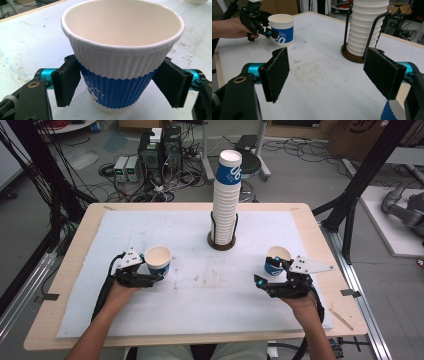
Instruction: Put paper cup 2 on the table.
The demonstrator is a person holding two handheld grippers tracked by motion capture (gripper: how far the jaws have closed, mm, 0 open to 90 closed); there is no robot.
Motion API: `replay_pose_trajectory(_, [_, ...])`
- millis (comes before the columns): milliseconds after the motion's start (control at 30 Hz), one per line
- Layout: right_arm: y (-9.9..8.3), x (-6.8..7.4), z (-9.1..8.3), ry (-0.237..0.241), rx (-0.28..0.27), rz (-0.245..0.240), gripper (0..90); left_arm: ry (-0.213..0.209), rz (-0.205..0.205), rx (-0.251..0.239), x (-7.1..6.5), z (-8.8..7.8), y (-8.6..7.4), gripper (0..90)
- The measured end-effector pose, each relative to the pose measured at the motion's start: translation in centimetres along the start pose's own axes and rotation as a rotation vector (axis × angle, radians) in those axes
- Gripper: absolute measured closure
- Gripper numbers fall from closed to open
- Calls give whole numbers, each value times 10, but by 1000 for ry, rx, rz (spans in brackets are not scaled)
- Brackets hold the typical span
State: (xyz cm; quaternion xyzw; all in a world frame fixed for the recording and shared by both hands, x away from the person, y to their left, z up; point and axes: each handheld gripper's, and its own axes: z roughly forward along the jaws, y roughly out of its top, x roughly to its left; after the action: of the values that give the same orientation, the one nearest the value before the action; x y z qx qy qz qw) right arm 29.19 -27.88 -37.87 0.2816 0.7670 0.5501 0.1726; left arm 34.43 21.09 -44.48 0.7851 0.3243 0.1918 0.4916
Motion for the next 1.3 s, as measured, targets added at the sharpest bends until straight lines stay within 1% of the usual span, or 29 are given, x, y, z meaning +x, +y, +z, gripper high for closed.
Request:
replay_pose_trajectory(133, [0, 0, 0, 1, -1, 0, 213, -12, -19, -4, 0, -1, -1, 189])
replay_pose_trajectory(267, [-1, 0, -1, 0, 0, 2, 213, -17, -21, 1, -1, -4, -1, 179])
replay_pose_trajectory(400, [-1, -1, -2, -4, 0, 4, 213, -16, -28, -7, -1, -14, -4, 178])
replay_pose_trajectory(467, [-1, -1, -3, -5, 2, 6, 213, -16, -29, -19, 0, -22, -5, 178])
replay_pose_trajectory(500, [-2, -2, -3, -7, -4, -1, 213, -16, -27, -26, 1, -26, -6, 178])
replay_pose_trajectory(667, [-2, -2, -6, -20, -8, 6, 213, -21, -51, -85, 4, -44, -7, 178])
replay_pose_trajectory(700, [-2, -2, -6, -23, -12, 0, 213, -25, -62, -112, 5, -49, -7, 177])
replay_pose_trajectory(800, [-2, -4, -10, -42, -13, -2, 213, -33, -73, -166, 5, -57, -5, 177])
replay_pose_trajectory(867, [-2, -5, -12, -54, -14, -2, 213, -44, -90, -205, 5, -61, -3, 177])
replay_pose_trajectory(900, [-2, -5, -13, -60, -16, -7, 213, -44, -91, -217, 5, -63, -2, 176])
replay_pose_trajectory(1067, [-3, -7, -19, -97, -17, -19, 213, -37, -112, -312, 5, -72, 2, 177])
replay_pose_trajectory(1100, [-4, -8, -21, -99, -20, -12, 213, -36, -114, -327, 6, -74, 3, 177])
replay_pose_trajectory(1200, [-4, -11, -24, -110, -29, -7, 213, -23, -116, -354, 6, -77, 4, 177])
replay_pose_trajectory(1300, [-5, -12, -28, -133, -29, -9, 213, -13, -112, -365, 7, -81, 4, 177])
